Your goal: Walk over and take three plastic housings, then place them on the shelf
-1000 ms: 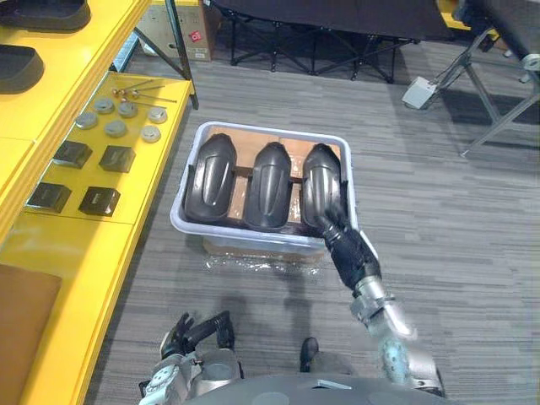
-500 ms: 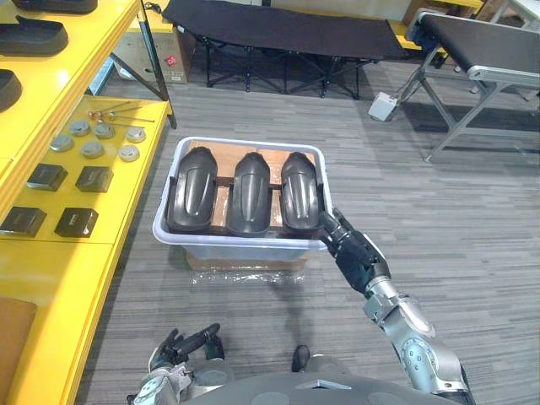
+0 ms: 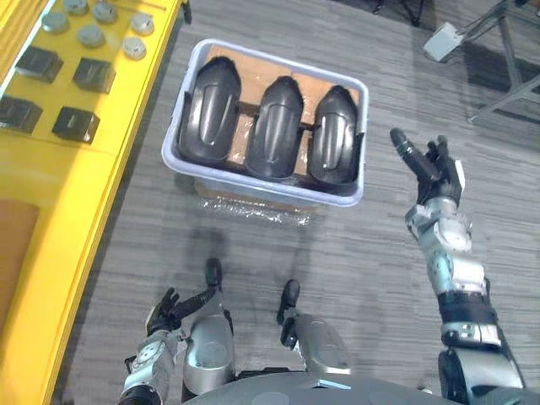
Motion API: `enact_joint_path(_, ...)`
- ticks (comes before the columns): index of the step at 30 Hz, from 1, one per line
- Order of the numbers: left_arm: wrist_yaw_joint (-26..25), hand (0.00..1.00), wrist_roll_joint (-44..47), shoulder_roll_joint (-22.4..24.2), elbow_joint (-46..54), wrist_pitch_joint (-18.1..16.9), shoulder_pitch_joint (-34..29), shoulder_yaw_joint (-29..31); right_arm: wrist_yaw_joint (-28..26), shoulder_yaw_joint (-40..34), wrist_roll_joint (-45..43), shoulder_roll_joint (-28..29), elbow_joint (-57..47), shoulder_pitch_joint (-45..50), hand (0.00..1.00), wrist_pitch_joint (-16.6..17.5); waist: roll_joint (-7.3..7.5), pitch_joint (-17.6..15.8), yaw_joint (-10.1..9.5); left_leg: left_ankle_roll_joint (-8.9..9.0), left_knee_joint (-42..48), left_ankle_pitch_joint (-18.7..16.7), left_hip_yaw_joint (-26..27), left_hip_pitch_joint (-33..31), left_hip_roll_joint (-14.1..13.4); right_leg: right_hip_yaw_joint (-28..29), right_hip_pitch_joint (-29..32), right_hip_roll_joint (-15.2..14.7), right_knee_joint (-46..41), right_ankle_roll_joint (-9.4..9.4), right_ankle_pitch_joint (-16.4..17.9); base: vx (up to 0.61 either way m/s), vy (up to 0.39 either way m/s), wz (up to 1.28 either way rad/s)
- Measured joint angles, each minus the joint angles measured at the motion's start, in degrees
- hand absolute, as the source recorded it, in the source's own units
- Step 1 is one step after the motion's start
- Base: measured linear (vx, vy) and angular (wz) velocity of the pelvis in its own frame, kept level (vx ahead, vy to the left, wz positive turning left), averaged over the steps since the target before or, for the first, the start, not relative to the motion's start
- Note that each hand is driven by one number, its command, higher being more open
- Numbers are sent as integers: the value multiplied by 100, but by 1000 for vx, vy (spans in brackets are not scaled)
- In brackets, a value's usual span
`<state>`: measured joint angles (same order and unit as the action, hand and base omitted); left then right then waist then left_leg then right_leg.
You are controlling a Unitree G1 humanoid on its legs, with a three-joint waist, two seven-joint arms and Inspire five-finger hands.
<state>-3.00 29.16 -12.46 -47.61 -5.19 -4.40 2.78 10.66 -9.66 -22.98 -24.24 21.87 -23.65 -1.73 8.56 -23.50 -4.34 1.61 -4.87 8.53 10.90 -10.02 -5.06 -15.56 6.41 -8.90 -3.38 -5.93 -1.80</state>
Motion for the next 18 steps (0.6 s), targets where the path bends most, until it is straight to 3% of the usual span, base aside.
enact_joint_path(1, 3, 100, 0, 2, 13, -1, 28, -16, -55, 41, -11, -143, 247, -209, 100, 17, -29, -67, -27, -6, 0, 7, -12, -8, 1, -1, 20, -3, -41, 0, 0, 6, 22, 19)
enact_joint_path(4, 7, 100, 5, 16, -46, 4, 104, -241, -334, 655, -45, -932, 1798, -1412, 100, 145, -300, -268, -150, -9, 1, 87, -170, -223, 17, -80, 223, -25, -192, 0, 1, -8, 19, 19)
enact_joint_path(9, 92, 100, 435, 128, -240, -24, 354, -533, -464, 1430, 21, -1598, 3125, -2601, 100, 144, -691, -496, -334, -50, 5, 242, -360, -599, 71, -300, 596, -102, -427, 48, 40, -1, 1, 20)
enact_joint_path(15, 187, 100, 454, 196, -240, -240, 458, -886, -235, 1978, 244, -2018, 3601, -3429, 100, -128, -941, -604, -358, -122, 7, 333, -520, -842, 237, -428, 904, -291, -815, 49, 294, -5, -4, 17)
enact_joint_path(18, 192, 100, 434, 191, -229, -354, 473, -996, -220, 2175, 376, -2285, 3673, -3695, 100, -286, -991, -620, -371, -150, 9, 386, -556, -969, 262, -448, 1073, -329, -956, 48, 346, -12, -10, 8)
